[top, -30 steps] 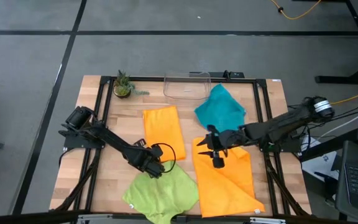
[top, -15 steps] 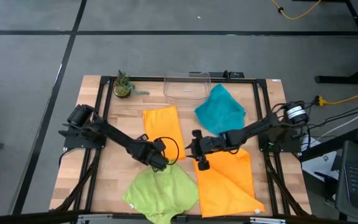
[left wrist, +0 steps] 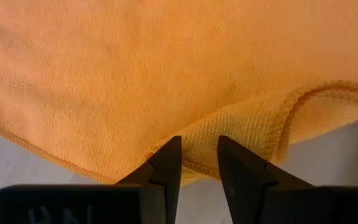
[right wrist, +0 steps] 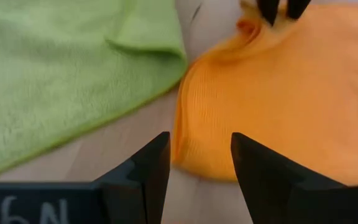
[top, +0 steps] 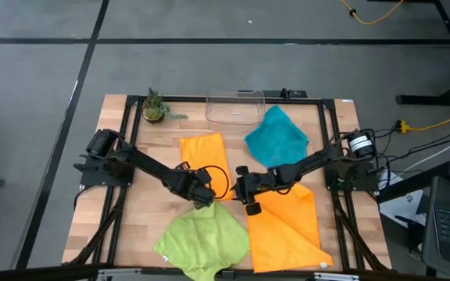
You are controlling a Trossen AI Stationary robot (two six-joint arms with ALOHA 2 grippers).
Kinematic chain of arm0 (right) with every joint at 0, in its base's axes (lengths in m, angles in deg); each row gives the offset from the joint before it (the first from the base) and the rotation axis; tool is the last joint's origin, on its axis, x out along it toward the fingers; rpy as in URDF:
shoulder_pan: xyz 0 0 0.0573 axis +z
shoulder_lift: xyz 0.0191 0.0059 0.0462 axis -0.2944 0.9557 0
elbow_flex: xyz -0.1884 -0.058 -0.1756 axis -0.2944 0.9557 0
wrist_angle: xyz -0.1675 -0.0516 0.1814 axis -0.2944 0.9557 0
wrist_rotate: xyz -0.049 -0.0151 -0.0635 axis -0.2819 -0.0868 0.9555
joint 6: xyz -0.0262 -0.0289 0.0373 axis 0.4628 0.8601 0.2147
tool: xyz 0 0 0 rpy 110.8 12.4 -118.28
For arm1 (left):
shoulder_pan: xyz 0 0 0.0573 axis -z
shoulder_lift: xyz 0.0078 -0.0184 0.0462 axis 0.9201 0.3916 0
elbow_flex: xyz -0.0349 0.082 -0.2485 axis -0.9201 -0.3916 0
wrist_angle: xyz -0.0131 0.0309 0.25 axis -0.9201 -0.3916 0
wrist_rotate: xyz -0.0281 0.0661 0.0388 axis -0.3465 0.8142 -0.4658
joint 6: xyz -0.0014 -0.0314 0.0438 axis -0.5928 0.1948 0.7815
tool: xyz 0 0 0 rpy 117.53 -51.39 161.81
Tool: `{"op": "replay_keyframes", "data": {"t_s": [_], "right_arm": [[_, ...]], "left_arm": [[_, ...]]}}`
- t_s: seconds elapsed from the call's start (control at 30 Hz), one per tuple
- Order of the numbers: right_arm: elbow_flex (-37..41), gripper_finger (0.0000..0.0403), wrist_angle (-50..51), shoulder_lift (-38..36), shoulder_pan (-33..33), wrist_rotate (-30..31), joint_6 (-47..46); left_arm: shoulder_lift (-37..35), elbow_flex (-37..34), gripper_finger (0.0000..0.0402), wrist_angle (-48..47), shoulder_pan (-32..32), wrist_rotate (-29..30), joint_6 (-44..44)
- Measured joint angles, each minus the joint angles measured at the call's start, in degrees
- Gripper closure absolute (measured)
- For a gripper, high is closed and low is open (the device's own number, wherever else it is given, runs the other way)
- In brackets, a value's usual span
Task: Fold microfiber towels
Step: Fold the orange microfiber cloth
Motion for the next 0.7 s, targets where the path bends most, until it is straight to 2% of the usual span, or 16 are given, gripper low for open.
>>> {"op": "replay_keyframes", "data": {"t_s": [0.3, 0.7], "right_arm": [[-0.4, 0.0230, -1.1, 4.3, 0.0, -1.1, 0.5], [-0.7, 0.0230, -3.0, 5.3, -0.1, -0.8, 3.0]], "left_arm": [[0.0, 0.0, 0.0305, 0.8, -1.0, 0.0, 0.1], [0.0, 0.0, 0.0305, 1.3, -1.0, 0.0, 0.1]]}}
